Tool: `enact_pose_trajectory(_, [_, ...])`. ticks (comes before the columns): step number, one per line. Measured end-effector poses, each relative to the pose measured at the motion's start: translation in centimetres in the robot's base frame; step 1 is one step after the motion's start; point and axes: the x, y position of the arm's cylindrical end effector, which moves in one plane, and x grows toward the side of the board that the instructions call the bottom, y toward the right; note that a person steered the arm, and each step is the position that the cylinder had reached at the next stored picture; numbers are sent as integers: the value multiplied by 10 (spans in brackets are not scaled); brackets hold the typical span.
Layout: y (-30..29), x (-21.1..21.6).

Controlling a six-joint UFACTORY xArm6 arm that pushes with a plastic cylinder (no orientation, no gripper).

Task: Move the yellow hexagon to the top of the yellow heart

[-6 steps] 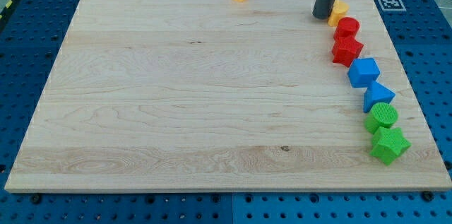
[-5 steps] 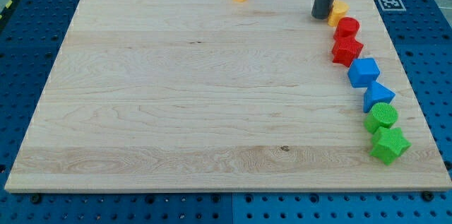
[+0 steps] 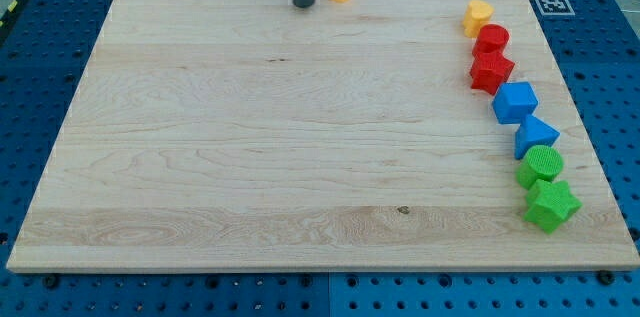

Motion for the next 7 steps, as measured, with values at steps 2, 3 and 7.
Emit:
enact_pose_trajectory(2, [-18,-41])
enact_pose_trajectory(3, [-12,-42])
enact_pose_trajectory(7, [23,-36])
